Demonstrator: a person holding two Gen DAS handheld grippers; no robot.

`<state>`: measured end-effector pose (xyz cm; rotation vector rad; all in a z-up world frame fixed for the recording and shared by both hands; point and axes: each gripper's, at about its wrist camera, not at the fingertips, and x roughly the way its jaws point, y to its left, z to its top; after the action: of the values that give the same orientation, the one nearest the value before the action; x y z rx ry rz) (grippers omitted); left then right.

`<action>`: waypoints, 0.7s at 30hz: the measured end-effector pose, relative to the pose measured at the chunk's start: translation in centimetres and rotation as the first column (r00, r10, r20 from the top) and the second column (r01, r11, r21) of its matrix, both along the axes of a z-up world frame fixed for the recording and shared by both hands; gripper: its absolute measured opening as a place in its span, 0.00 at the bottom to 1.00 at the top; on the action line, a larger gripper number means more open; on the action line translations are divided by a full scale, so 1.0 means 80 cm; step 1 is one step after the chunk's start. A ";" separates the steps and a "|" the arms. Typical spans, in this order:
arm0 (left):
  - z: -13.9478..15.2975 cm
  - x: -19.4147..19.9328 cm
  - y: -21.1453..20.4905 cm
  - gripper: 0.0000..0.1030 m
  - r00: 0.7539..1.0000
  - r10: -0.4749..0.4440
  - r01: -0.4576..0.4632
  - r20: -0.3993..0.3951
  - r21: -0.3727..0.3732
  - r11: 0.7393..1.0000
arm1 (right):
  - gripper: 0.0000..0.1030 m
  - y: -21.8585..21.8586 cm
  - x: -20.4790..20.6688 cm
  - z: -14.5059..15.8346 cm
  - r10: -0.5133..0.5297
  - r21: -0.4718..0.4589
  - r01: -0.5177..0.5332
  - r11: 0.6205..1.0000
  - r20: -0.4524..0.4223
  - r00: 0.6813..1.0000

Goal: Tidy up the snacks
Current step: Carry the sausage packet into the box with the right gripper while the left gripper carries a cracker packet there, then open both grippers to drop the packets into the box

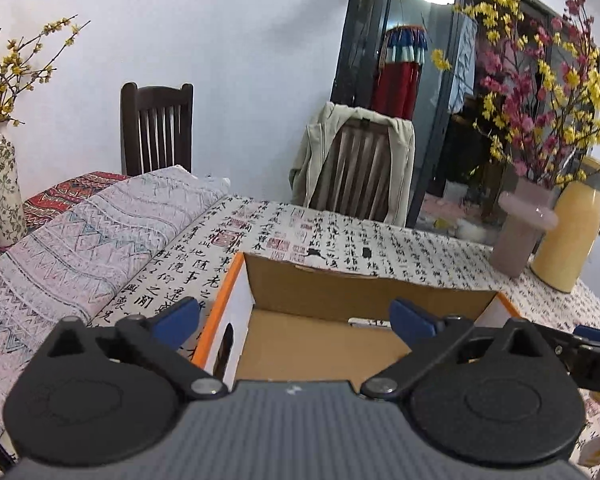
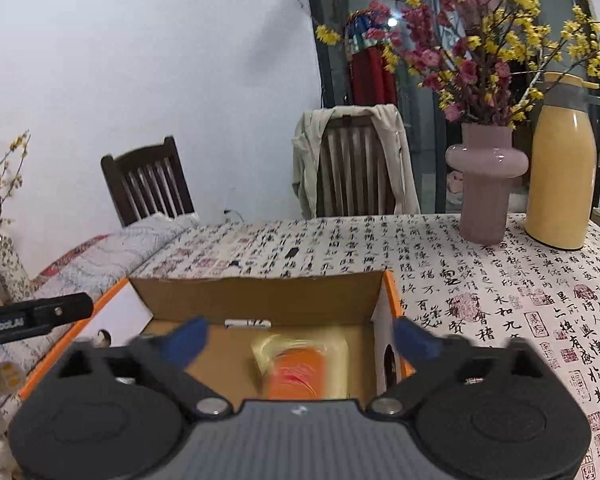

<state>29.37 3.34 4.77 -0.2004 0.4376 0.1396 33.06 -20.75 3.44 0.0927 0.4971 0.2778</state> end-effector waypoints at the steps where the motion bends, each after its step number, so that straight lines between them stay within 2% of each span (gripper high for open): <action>1: 0.001 0.000 0.001 1.00 1.000 0.003 -0.003 0.003 -0.002 1.000 | 1.00 -0.002 -0.001 0.001 -0.003 0.007 0.003 1.000 0.002 1.000; 10: 0.012 -0.009 -0.003 1.00 1.000 -0.003 0.003 0.015 0.012 1.000 | 1.00 -0.004 -0.009 0.009 -0.017 0.010 0.017 1.000 0.035 0.999; 21: 0.049 -0.050 -0.004 1.00 0.999 -0.007 0.007 0.049 0.014 1.000 | 1.00 0.001 -0.051 0.049 -0.024 -0.031 0.028 0.999 0.122 0.992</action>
<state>25.39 3.04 8.66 -0.1879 0.3885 0.1306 28.95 -20.69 7.39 0.0499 0.3790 0.2481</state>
